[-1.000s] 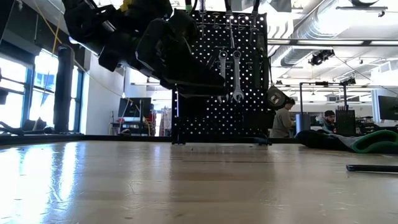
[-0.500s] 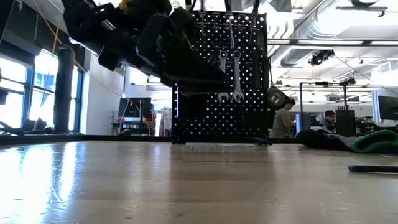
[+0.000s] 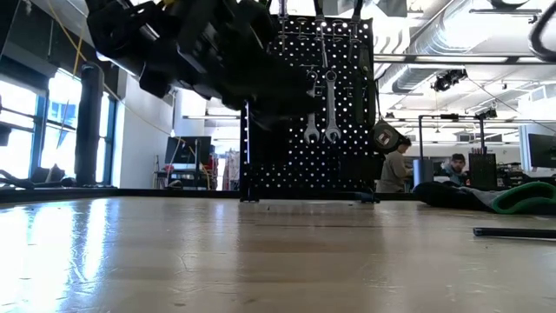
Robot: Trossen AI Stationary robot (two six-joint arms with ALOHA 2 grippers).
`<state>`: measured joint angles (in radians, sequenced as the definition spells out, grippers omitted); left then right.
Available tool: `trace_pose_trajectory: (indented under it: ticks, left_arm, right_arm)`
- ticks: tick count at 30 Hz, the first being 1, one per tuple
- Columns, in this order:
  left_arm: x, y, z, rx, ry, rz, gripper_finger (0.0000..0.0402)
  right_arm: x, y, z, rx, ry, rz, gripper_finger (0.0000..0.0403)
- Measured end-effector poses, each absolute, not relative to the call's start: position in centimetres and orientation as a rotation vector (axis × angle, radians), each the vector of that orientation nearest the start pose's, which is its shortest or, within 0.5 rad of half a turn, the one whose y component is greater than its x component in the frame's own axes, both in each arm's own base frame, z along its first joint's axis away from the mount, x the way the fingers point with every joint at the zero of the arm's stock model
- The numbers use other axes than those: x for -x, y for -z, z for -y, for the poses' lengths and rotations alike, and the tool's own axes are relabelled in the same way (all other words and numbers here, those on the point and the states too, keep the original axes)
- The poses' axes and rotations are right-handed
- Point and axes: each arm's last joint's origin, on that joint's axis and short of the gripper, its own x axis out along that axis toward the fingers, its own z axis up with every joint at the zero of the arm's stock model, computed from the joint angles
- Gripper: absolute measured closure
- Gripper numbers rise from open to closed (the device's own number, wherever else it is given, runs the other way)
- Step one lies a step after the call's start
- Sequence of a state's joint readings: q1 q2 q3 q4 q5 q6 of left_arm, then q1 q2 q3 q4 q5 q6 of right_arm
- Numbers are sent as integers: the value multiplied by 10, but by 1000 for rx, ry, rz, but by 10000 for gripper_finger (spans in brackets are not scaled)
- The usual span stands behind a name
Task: Hang tools onto peg board
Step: Put the silver socket on the right black bin on the peg board
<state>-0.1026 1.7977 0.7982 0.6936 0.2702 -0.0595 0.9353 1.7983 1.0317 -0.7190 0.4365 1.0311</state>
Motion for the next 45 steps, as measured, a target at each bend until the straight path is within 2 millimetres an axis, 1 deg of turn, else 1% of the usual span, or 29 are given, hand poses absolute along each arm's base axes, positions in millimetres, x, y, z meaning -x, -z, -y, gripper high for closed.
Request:
trace_pose_trajectory:
  ticks: [2,7,12,16,23,30,36,45]
  left_arm:
    - [-351,-160,44,101,394,-299,188]
    - [-351,-161,41,122,434,-292,188]
    - [-352,-161,35,110,414,-289,190]
    - [-353,-162,31,62,361,-278,204]
    - [-347,-176,18,42,325,-284,233]
    - [-334,-192,7,-19,233,-358,241]
    - [-327,-198,1,-52,142,-414,241]
    - [-326,-191,1,-16,123,-476,241]
  right_arm:
    - [-194,-145,-235,52,210,-1136,356]
    - [-200,-166,-225,85,198,-1050,357]
    - [-208,-189,-210,136,218,-935,357]
    - [-215,-205,-196,182,242,-863,356]
    - [-226,-227,-172,259,279,-783,356]
    - [-228,-247,-150,285,325,-744,355]
    - [-230,-255,-121,287,418,-784,355]
    - [-252,-253,-67,354,549,-888,355]
